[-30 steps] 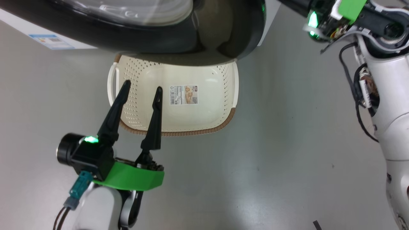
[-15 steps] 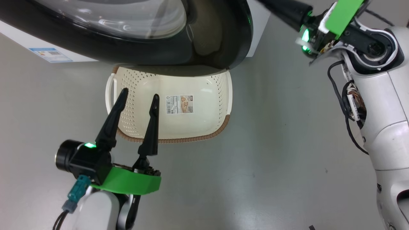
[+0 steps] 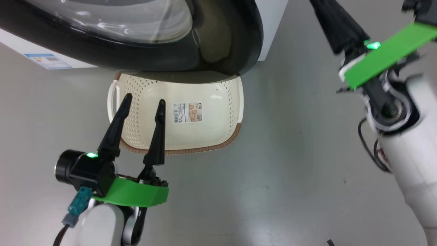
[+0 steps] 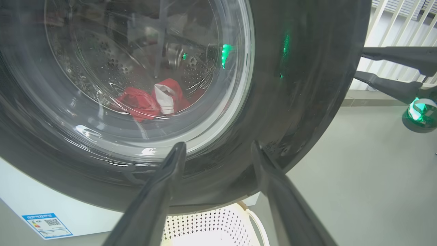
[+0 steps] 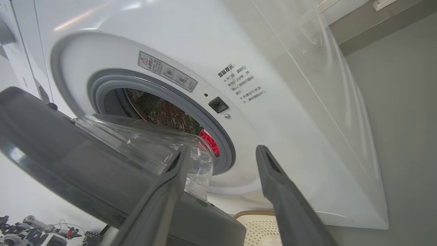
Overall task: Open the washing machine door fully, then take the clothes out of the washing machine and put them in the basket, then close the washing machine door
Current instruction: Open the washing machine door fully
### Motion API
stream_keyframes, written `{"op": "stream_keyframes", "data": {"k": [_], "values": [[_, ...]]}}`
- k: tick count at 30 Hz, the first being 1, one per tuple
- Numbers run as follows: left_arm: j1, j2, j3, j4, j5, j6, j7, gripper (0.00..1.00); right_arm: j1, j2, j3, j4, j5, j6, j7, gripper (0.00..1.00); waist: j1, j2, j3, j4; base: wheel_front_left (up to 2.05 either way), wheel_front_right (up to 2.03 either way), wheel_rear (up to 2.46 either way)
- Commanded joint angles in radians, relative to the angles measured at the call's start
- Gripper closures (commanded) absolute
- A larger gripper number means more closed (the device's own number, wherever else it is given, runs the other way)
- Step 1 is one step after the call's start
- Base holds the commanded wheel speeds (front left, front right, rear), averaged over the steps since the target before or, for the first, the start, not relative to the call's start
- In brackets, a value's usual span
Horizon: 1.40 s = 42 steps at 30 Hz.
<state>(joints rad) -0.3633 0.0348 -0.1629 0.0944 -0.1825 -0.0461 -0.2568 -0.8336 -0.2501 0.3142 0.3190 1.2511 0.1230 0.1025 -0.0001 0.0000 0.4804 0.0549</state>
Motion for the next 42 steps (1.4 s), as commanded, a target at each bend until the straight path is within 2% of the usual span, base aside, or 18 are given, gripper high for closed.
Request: {"op": "stream_keyframes", "data": {"k": [1, 5, 8, 11, 15, 19, 22, 25, 33, 42], "values": [[0.02, 0.015, 0.033, -0.024, 0.01, -0.005, -0.005, 0.0, 0.035, -0.004, 0.023, -0.031, -0.021, 0.008, -0.038, 0.0, 0.0001, 0.0, -0.003, -0.003, 0.0, 0.0, 0.0], [0.026, 0.015, 0.044, -0.026, 0.014, -0.006, -0.005, 0.0, 0.101, -0.059, 0.116, 0.013, -0.098, 0.008, -0.288, 0.0, 0.0001, 0.0, -0.012, -0.017, 0.0, 0.0, 0.0], [0.031, 0.015, 0.054, -0.027, 0.018, -0.009, -0.005, 0.0, 0.127, -0.075, 0.14, 0.066, -0.151, 0.008, -0.356, 0.0, 0.0001, 0.0, -0.017, -0.027, 0.0, 0.0, 0.0], [0.034, 0.015, 0.062, -0.03, 0.021, -0.009, -0.005, 0.0, 0.153, -0.064, 0.08, 0.064, -0.243, 0.008, -0.363, 0.0, 0.0001, 0.0, -0.02, -0.037, 0.0, 0.0, 0.0], [0.035, 0.015, 0.064, -0.031, 0.023, -0.01, -0.005, 0.0, 0.229, -0.025, -0.04, -0.008, -0.45, 0.008, -0.364, 0.0, 0.0001, 0.0, -0.027, -0.045, 0.0, 0.0, 0.0], [0.038, 0.015, 0.067, -0.033, 0.021, -0.01, -0.005, 0.0, 0.318, 0.051, -0.165, -0.104, -0.629, 0.008, -0.364, 0.0, 0.0001, 0.0, -0.036, -0.046, 0.0, 0.0, 0.0], [0.04, 0.015, 0.066, -0.034, 0.019, -0.009, -0.005, 0.0, 0.393, 0.115, -0.251, -0.185, -0.712, 0.008, -0.364, 0.0, 0.0001, 0.0, -0.04, -0.044, 0.0, 0.0, 0.0], [0.04, 0.015, 0.064, -0.036, 0.017, -0.009, -0.005, 0.0, 0.458, 0.151, -0.307, -0.243, -0.788, 0.008, -0.364, 0.0, 0.0001, 0.0, -0.041, -0.041, 0.0, 0.0, 0.0], [0.039, 0.015, 0.062, -0.039, 0.018, -0.009, -0.005, 0.0, 0.545, 0.17, -0.282, -0.327, -0.941, 0.008, -0.364, 0.0, 0.0001, 0.0, -0.041, -0.041, 0.0, 0.0, 0.0], [0.042, 0.015, 0.056, -0.04, 0.015, -0.008, -0.005, 0.0, 0.571, 0.175, -0.274, -0.333, -0.956, 0.008, -0.364, 0.0, 0.0001, 0.0, -0.044, -0.042, 0.0, 0.0, 0.0]]}}
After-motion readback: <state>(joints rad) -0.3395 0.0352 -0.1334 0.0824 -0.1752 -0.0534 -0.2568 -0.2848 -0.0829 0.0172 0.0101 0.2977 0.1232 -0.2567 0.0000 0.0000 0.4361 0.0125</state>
